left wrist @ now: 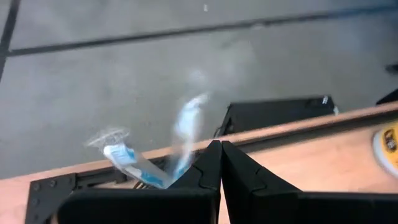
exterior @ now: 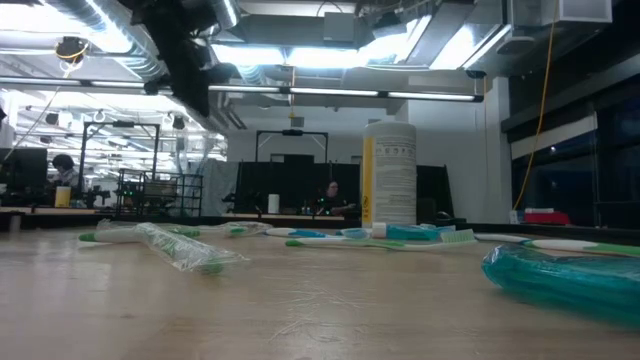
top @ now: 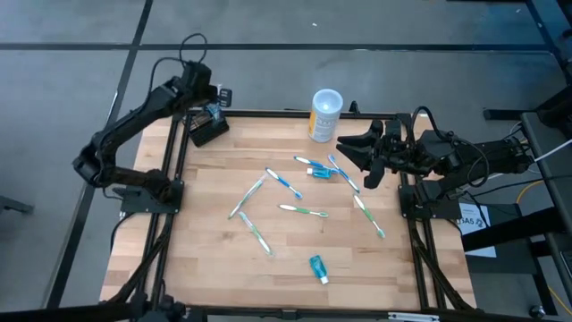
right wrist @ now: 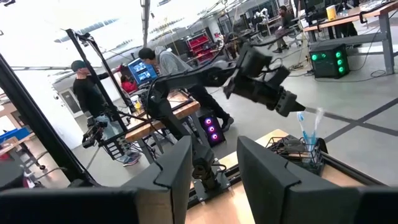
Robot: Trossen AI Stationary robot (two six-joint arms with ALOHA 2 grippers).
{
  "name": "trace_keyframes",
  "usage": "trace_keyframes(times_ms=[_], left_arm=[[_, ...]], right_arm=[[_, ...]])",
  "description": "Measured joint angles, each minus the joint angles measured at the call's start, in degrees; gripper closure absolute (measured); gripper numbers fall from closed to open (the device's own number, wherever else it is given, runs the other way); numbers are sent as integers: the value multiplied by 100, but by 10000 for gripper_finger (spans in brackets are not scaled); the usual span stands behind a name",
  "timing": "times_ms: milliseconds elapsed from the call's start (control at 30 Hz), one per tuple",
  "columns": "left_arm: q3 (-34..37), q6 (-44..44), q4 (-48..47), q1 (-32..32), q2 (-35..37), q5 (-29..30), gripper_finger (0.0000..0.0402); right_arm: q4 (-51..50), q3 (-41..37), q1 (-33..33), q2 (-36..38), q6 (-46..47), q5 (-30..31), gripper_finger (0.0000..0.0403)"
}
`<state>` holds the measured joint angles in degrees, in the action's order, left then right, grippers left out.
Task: Pick & Place toothbrushing station
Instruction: Put the blue toothbrush into the right section of the black organizer
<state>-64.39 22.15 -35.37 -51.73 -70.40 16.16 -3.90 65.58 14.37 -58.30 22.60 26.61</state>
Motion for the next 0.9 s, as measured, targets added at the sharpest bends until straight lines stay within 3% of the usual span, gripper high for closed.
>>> trace_keyframes(times_ms=[200,500,733,900], left_arm=[[515,533,17,287,536,400,400],[790,501,215,368,939,329,398],[790,141,908,9,745,-848,363],[790,-911,1108,188,623,-2831,314]], right_arm=[[0,-2,1,0,29,-1,273],[-1,-1,1,0,1,-46,273],[0,-1,1,0,-18,-70,273],[-31,0,25,0,-166,-201,273]])
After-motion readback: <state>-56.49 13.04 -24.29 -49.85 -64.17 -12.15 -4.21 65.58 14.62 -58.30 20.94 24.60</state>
